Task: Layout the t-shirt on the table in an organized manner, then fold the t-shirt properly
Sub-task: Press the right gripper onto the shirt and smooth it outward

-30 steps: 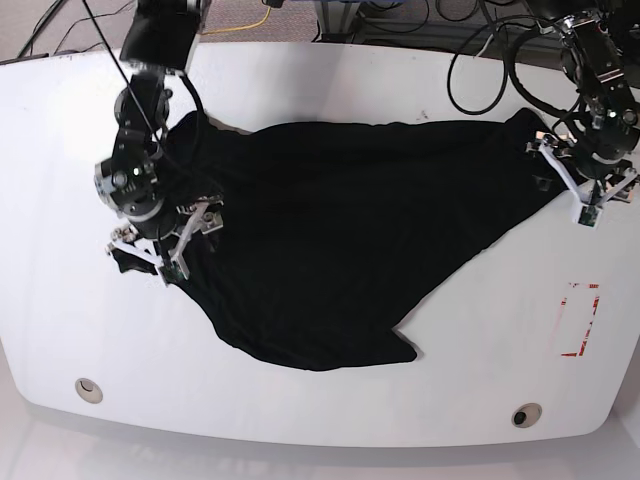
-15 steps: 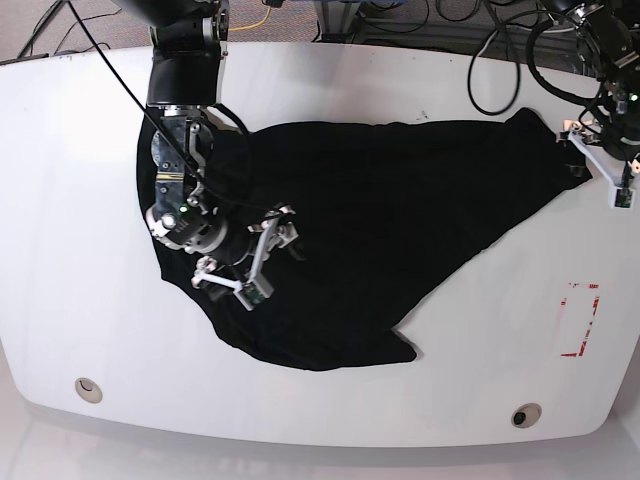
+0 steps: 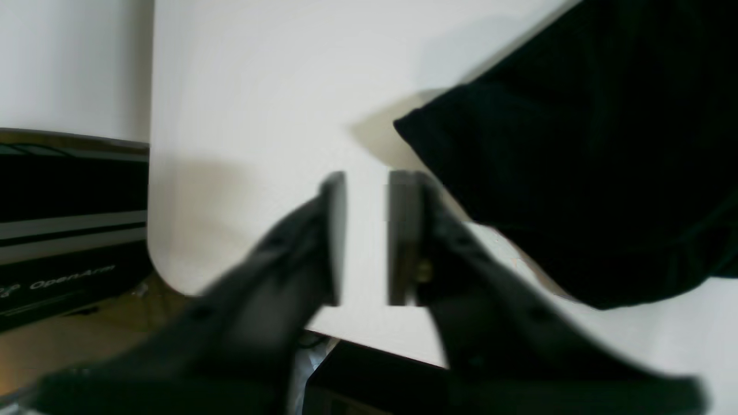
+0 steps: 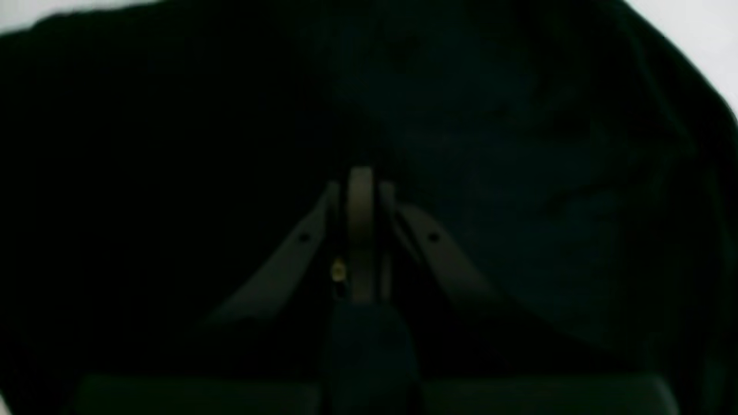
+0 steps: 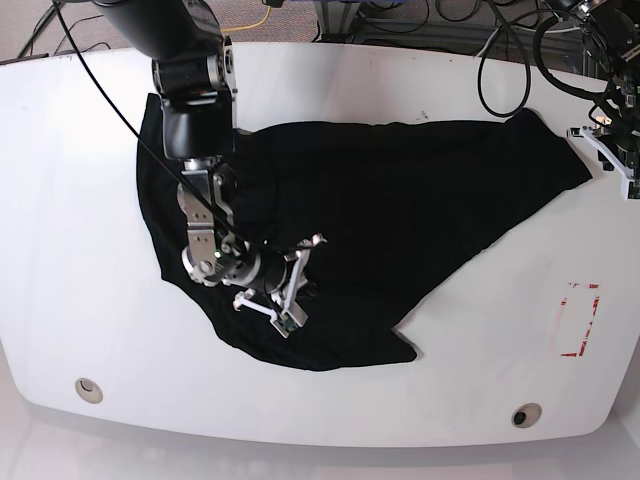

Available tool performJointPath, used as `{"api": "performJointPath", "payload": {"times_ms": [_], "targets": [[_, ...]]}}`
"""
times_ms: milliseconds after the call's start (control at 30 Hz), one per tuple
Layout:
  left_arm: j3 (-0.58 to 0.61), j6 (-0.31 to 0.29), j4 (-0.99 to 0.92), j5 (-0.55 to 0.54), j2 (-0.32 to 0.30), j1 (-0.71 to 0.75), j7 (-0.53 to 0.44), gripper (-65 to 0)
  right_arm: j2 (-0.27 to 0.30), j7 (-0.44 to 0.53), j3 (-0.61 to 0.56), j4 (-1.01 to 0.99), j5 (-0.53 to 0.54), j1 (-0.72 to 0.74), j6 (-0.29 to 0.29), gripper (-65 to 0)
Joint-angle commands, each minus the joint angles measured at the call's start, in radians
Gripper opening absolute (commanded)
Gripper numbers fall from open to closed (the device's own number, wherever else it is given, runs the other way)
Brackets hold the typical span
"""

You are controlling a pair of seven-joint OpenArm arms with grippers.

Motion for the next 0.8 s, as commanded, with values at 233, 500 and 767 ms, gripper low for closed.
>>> {"api": "performJointPath", "payload": {"times_ms": [233,500,767], "targets": [[-0.004,0.004,0.017,-0.005,-0.012,-0.003,-0.014,-65.0,-0.012,0.303,-0.002,-0.421,-0.039,0.194,0.005,-62.8],[-0.004,0.001,0.017,-0.005,-0.012,0.000,-0.011,-65.0,0.007,0.501,-0.002,-0.655,-0.043,0.263,-0.062,-62.6],[-0.004,0.001,0.017,-0.005,-0.014,0.006,-0.011,-65.0,0.057,0.579,-0.004,-0.715,-0.043,0.265,-0.115,-62.5]]}}
